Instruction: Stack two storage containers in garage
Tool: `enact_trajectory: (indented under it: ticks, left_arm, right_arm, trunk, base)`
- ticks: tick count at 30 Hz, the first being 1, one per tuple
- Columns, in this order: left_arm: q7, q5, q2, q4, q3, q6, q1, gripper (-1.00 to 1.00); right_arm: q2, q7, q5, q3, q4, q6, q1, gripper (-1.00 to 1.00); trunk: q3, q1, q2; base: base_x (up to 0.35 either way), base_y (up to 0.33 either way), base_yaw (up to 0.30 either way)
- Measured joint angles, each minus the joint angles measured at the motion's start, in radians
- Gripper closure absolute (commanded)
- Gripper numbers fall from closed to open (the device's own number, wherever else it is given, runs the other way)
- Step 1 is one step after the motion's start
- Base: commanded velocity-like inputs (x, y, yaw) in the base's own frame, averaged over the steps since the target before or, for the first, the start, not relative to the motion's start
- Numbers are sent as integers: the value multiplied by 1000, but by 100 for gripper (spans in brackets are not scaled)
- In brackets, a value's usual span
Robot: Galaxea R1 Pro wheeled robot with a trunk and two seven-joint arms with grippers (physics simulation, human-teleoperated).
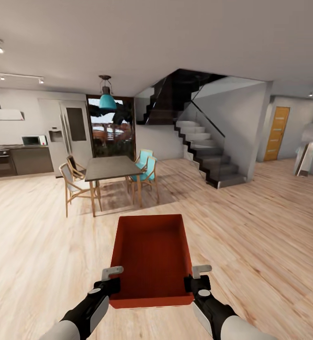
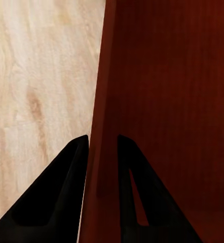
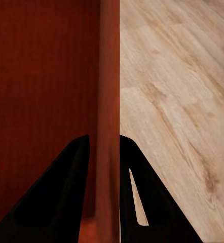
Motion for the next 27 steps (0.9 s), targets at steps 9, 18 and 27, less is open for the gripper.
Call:
enact_trajectory:
  ticks: [9, 18, 27]
  left_arm:
    - [0, 0, 0, 0, 0, 0, 0, 100]
    - [0, 0, 0, 0, 0, 0, 0, 100]
    - [0, 0, 0, 0, 0, 0, 0, 100]
  right_arm:
    - [0, 0, 0, 0, 0, 0, 0, 100]
    - [0, 0, 0, 0, 0, 0, 0, 100]
    - [0, 0, 0, 0, 0, 0, 0, 100]
  trunk:
    - [0, 0, 0]
    - [0, 0, 0]
    - [0, 0, 0]
  base:
    - [323, 0, -286]
    - [323, 0, -286]
    - [323, 0, -286]
